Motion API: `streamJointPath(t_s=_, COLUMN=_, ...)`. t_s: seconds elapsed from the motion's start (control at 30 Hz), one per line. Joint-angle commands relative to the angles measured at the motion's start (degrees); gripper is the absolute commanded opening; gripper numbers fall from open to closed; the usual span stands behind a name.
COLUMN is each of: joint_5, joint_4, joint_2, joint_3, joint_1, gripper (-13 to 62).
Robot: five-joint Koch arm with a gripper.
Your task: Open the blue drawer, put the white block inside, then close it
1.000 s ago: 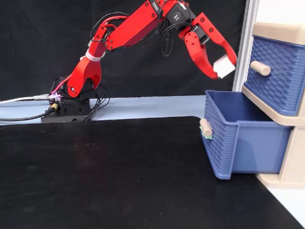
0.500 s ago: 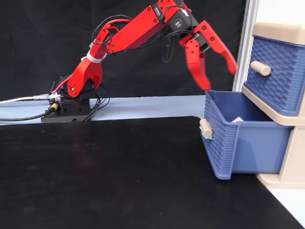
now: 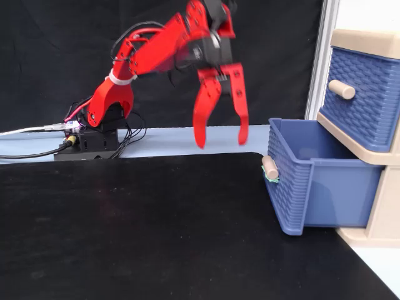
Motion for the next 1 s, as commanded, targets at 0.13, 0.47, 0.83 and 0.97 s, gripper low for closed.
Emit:
streamJointPath(t_s=0.13, joint_5=6.50, joint_4=-3.78, joint_2=0.70, joint_3=-0.97, joint_1=-4.48, gripper=31.8)
streamJointPath(t_s=0.47, joint_5=12.04, joint_4=-14.24, joint_2=-5.19, joint_3=-1.05, joint_1=-8.44, gripper=31.8)
streamJointPath(t_s=0.83, joint_5=22.76, joint_4=-36.30, joint_2=-10.37, joint_3=-1.14, joint_1=-12.66, gripper=31.8)
streamJointPath(t_s=0.97, joint_5=26.28, joint_4=-45.79, joint_2=-11.60, joint_3=-1.32, joint_1=-13.89, gripper=31.8)
